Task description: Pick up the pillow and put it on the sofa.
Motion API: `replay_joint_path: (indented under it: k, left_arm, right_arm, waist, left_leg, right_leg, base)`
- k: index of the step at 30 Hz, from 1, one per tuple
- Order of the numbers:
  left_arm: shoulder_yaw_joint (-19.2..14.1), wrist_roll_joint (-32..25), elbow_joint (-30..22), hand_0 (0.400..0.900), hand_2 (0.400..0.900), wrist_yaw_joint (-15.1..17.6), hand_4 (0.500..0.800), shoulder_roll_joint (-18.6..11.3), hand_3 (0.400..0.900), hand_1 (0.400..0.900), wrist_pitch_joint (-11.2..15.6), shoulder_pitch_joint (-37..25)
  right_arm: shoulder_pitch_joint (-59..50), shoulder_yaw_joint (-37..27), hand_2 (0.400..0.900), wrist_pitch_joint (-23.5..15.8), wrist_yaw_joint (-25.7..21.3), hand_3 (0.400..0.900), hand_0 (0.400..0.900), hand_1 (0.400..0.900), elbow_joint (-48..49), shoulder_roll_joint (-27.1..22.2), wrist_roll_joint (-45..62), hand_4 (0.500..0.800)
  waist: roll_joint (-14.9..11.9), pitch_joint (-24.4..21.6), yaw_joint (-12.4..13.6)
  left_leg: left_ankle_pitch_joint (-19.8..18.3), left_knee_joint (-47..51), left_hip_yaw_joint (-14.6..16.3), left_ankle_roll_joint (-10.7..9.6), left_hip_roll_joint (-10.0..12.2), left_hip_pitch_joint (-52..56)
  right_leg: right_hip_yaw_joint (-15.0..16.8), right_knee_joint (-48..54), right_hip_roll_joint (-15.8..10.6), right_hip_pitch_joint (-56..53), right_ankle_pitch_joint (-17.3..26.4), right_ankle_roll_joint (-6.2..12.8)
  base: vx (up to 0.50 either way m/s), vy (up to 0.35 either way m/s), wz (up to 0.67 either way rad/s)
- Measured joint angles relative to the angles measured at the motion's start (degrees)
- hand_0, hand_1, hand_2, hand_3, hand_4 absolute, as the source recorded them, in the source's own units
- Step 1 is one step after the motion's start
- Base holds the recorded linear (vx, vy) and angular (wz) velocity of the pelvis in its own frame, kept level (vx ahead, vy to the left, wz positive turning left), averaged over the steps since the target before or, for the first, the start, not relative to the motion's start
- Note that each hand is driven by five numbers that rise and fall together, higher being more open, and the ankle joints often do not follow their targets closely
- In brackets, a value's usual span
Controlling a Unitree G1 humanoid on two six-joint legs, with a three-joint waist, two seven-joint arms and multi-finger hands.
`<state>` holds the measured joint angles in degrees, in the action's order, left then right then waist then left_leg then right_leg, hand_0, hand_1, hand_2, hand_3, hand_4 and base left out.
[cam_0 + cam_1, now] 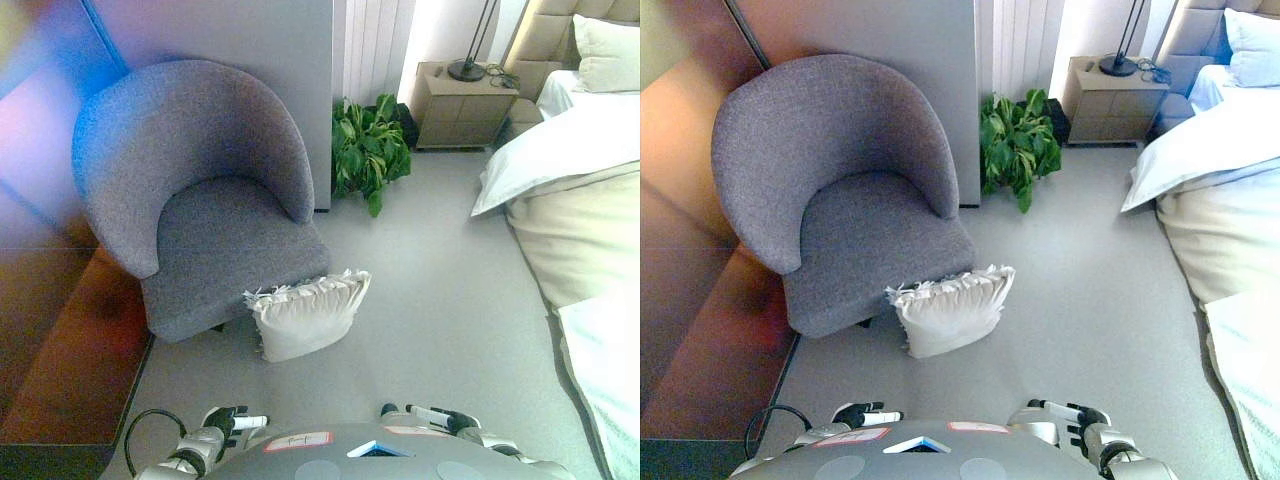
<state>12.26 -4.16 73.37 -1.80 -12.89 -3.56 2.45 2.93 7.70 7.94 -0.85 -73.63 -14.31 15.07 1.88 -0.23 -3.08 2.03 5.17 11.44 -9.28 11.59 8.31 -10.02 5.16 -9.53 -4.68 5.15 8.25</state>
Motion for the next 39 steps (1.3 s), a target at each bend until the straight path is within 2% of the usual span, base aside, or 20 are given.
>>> replay_joint_path:
  k: [17, 19, 23, 24, 25, 26, 27, 28, 29, 30, 31, 32, 33, 34, 36, 37, 39]
  left_arm:
    - [0.0, 0.1, -0.1, 0.900, 0.900, 0.3, 0.800, 0.3, 0.900, 0.900, 0.9, -0.1]
    - [-0.1, 1.1, -0.1, 0.900, 0.900, 0.5, 0.800, -0.8, 0.900, 0.900, 0.9, -0.5]
    - [-0.3, 1.8, -0.3, 0.900, 0.900, 1.3, 0.800, -4.9, 0.900, 0.900, 0.3, -1.8]
    - [-0.7, 2.1, -0.2, 0.900, 0.900, 1.3, 0.800, -7.0, 0.900, 0.900, 0.2, -2.6]
    - [-0.9, 2.2, -0.2, 0.900, 0.900, 1.4, 0.800, -7.6, 0.900, 0.900, 0.2, -3.0]
    - [-1.9, 2.2, 0.3, 0.900, 0.900, 1.7, 0.800, -8.9, 0.900, 0.900, 0.6, -3.3]
    - [-3.1, 2.2, 0.4, 0.900, 0.900, 1.9, 0.800, -11.2, 0.900, 0.900, 1.3, -3.5]
    - [-3.4, 2.1, 0.2, 0.900, 0.900, 1.8, 0.800, -12.5, 0.900, 0.900, 1.3, -3.4]
    - [-3.8, 2.0, 0.2, 0.900, 0.900, 1.9, 0.800, -11.8, 0.900, 0.900, 0.8, -3.6]
    - [-3.7, 2.0, 0.1, 0.900, 0.900, 1.1, 0.800, -10.2, 0.900, 0.900, 0.9, -3.0]
    - [-3.7, 2.0, 0.0, 0.900, 0.900, 0.9, 0.800, -9.3, 0.900, 0.900, 1.0, -2.8]
    - [-3.7, 2.1, 0.2, 0.900, 0.900, 0.2, 0.800, -7.1, 0.900, 0.900, 1.2, -2.5]
    - [-3.7, 2.0, 0.7, 0.900, 0.900, -0.1, 0.800, -5.2, 0.900, 0.900, 1.2, -2.3]
    - [-3.7, 2.0, 0.7, 0.900, 0.900, -0.4, 0.800, -3.9, 0.900, 0.900, 1.4, -1.8]
    - [-3.7, 1.8, 1.0, 0.900, 0.900, -0.2, 0.800, -3.1, 0.900, 0.900, 2.0, -2.0]
    - [-3.7, 1.7, 1.1, 0.900, 0.900, -0.3, 0.800, -2.8, 0.900, 0.900, 2.1, -1.7]
    - [-3.5, 1.4, 1.6, 0.900, 0.900, -0.3, 0.800, -1.7, 0.900, 0.900, 2.5, -0.7]
  right_arm:
    - [-0.2, -0.2, 0.900, -1.7, -0.1, 0.900, 0.900, 0.900, 0.1, -0.5, -1.3, 0.800]
    - [-0.7, -0.1, 0.900, -1.7, 0.2, 0.900, 0.900, 0.900, 0.1, -1.5, -2.4, 0.800]
    - [-1.1, -0.2, 0.900, 0.2, 1.4, 0.900, 0.900, 0.900, -0.1, -6.5, -2.4, 0.800]
    - [-1.3, -0.2, 0.900, 0.4, 1.6, 0.900, 0.900, 0.900, -0.3, -8.0, -2.5, 0.800]
    - [-1.4, -0.3, 0.900, 0.5, 1.6, 0.900, 0.900, 0.900, -0.4, -8.3, -2.5, 0.800]
    - [-2.9, -0.4, 0.900, 0.5, 1.8, 0.900, 0.900, 0.900, -0.8, -8.5, -2.5, 0.800]
    - [-4.3, -0.4, 0.900, 0.5, 2.3, 0.900, 0.900, 0.900, -1.2, -7.2, -2.7, 0.800]
    - [-4.5, -0.3, 0.900, 0.5, 2.5, 0.900, 0.900, 0.900, -1.2, -6.3, -3.1, 0.800]
    - [-4.3, -0.1, 0.900, 0.0, 2.5, 0.900, 0.900, 0.900, -1.3, -5.9, -5.1, 0.800]
    - [-4.0, -0.1, 0.900, 0.0, 2.4, 0.900, 0.900, 0.900, -2.1, -6.2, -6.1, 0.800]
    - [-3.8, -0.1, 0.900, -0.1, 2.5, 0.900, 0.900, 0.900, -2.6, -6.5, -6.6, 0.800]
    - [-4.0, -0.1, 0.900, -0.3, 2.5, 0.900, 0.900, 0.900, -3.0, -6.7, -7.0, 0.800]
    - [-3.6, -0.1, 0.900, -1.0, 2.5, 0.900, 0.900, 0.900, -3.4, -6.6, -7.3, 0.800]
    - [-3.8, -0.2, 0.900, -1.2, 2.8, 0.900, 0.900, 0.900, -3.5, -6.7, -8.1, 0.800]
    - [-3.2, -0.8, 0.900, -0.9, 3.1, 0.900, 0.900, 0.900, -4.1, -5.9, -9.2, 0.800]
    - [-2.9, -0.8, 0.900, -0.9, 3.3, 0.900, 0.900, 0.900, -4.1, -5.8, -9.2, 0.800]
    - [-1.9, -0.5, 0.900, -1.5, 4.4, 0.900, 0.900, 0.900, -4.0, -5.4, -9.3, 0.800]
  waist:
    - [1.0, 0.9, 0.0]
    - [1.2, 1.1, 0.0]
    - [2.2, 2.0, -0.1]
    - [2.1, 2.8, 0.0]
    - [2.1, 3.1, -0.1]
    - [2.5, 4.9, 0.7]
    - [-0.1, 6.2, 0.9]
    - [-1.8, 6.8, 1.1]
    - [-3.2, 7.9, 1.2]
    - [-3.2, 7.7, 1.6]
    - [-3.0, 7.5, 1.8]
    - [-2.1, 7.7, 2.8]
    - [-1.3, 7.6, 3.2]
    - [0.1, 7.4, 4.2]
    - [1.5, 8.3, 3.7]
    - [1.5, 8.4, 4.0]
    - [0.3, 7.9, 5.6]
  left_leg:
    - [0.0, -0.5, 0.0, 0.1, 0.0, 0.0]
    - [0.0, -0.5, 0.0, 0.1, 0.1, 0.0]
    - [0.0, -0.8, -0.1, 0.4, 0.3, -0.1]
    - [-0.6, -3.3, -0.1, 1.8, 0.6, -1.1]
    - [-0.5, -4.4, -0.1, 2.2, 0.9, -1.4]
    - [-0.6, -9.0, -0.1, 2.0, 2.7, -3.3]
    - [0.2, -15.2, -0.4, 1.0, 3.0, -5.9]
    - [0.4, -18.7, -0.9, 0.3, 2.5, -7.3]
    - [0.9, -26.0, -3.6, 0.1, 2.2, -11.1]
    - [0.6, -25.2, -3.3, -0.1, 0.3, -11.3]
    - [0.5, -24.2, -2.8, -0.2, -0.6, -11.2]
    - [0.8, -19.8, -0.3, 0.3, -3.0, -11.5]
    - [0.7, -14.4, 0.7, 0.8, -5.0, -11.4]
    - [0.9, -9.3, 0.5, 1.1, -5.2, -11.3]
    - [1.5, -2.2, -2.1, 0.9, -3.9, -11.2]
    - [1.6, -1.2, -2.1, 1.0, -3.8, -11.1]
    - [1.1, -6.7, 0.2, 0.4, -3.5, -12.5]
  right_leg:
    - [-0.1, 0.0, 0.0, 0.0, 0.0, 0.00]
    - [-0.1, -0.1, 0.0, 0.0, 0.0, 0.01]
    - [0.0, -0.2, 0.2, -0.1, 0.0, 0.01]
    - [0.7, -0.5, 0.5, 0.0, -0.3, -0.39]
    - [0.7, -0.9, 0.7, 0.2, -0.5, -0.68]
    - [-0.2, -11.5, 2.2, 4.4, -5.5, -2.72]
    - [-0.1, -23.3, 3.0, 10.1, -11.8, -5.02]
    - [0.3, -25.1, 2.7, 11.3, -14.0, -7.43]
    - [2.5, -24.6, 3.2, 8.7, -14.6, -9.22]
    - [3.7, -21.8, 3.4, 7.4, -14.1, -9.15]
    - [4.0, -20.6, 3.4, 7.1, -14.0, -9.20]
    - [4.0, -15.4, 3.5, 5.5, -13.3, -9.71]
    - [3.9, -9.4, 4.3, 2.4, -13.1, -9.52]
    - [4.3, -8.5, 5.9, 2.0, -12.8, -10.12]
    - [3.4, -6.2, 8.5, 0.0, -6.6, -10.78]
    - [3.4, -6.4, 8.7, -0.3, -6.6, -10.78]
    - [4.5, -6.6, 7.7, -0.2, -6.8, -10.43]
  base:
    - [0.01, -0.017, 0.00]
    - [0.03, -0.107, 0.08]
    - [0.05, -0.155, 0.07]
    - [0.06, -0.258, -0.13]
    - [0.10, -0.283, -0.38]
    - [0.15, -0.208, -0.55]
    - [0.19, -0.083, -0.60]
    - [0.24, 0.025, -0.54]
    - [0.28, 0.083, -0.45]
    - [0.30, 0.104, -0.35]
    - [0.36, 0.154, -0.36]
    - [0.33, 0.145, -0.33]
    - [0.45, 0.193, -0.57]
    - [0.44, 0.175, -0.61]
    - [0.44, 0.183, -0.54]
    - [0.41, 0.190, -0.29]
    - [0.39, 0.195, -0.15]
